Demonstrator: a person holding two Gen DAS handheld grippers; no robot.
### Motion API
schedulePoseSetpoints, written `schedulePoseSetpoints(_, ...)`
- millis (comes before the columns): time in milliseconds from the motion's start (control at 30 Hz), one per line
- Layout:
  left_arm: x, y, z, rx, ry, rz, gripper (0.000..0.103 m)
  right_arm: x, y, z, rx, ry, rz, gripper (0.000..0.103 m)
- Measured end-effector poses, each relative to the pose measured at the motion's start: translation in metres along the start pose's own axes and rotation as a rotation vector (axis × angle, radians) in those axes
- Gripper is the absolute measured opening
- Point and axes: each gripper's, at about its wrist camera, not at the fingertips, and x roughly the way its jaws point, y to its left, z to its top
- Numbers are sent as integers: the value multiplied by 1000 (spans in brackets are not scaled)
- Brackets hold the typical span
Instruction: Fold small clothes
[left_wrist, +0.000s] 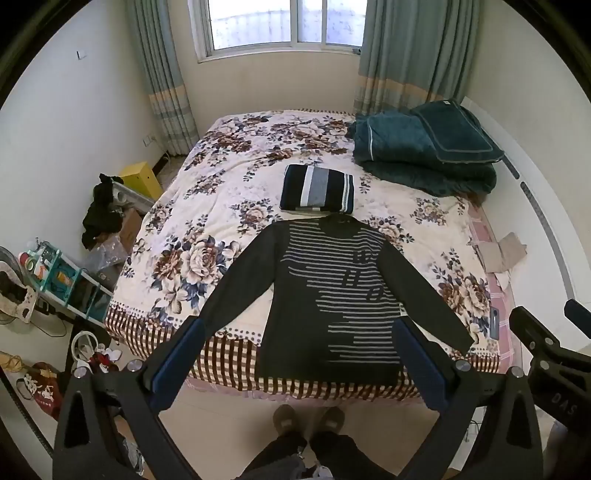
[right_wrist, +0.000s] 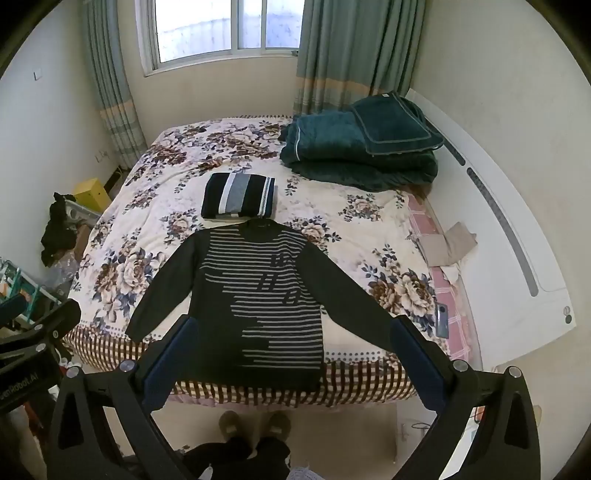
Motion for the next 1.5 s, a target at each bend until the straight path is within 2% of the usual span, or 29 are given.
schedulePoseSetpoints(467,-6,5,15,12,-14,0,103,-3,-6,-3,4,-14,5,103)
schedulePoseSetpoints(667,-10,2,3,12,-29,-2,103,-3,-9,-7,8,-24,4,103)
schedulePoseSetpoints(1033,-12,-1,3,8,-44,0,103,-17,-6,14,8,-35,3,103)
schedulePoseSetpoints(1400,-12,-2,4,8,-42,-1,103,-14,-6,6,4,-41,1,103)
schedulePoseSetpoints(1500,-12,-2,5,7,-43,-1,103,-22,-2,17,3,-43,1,103)
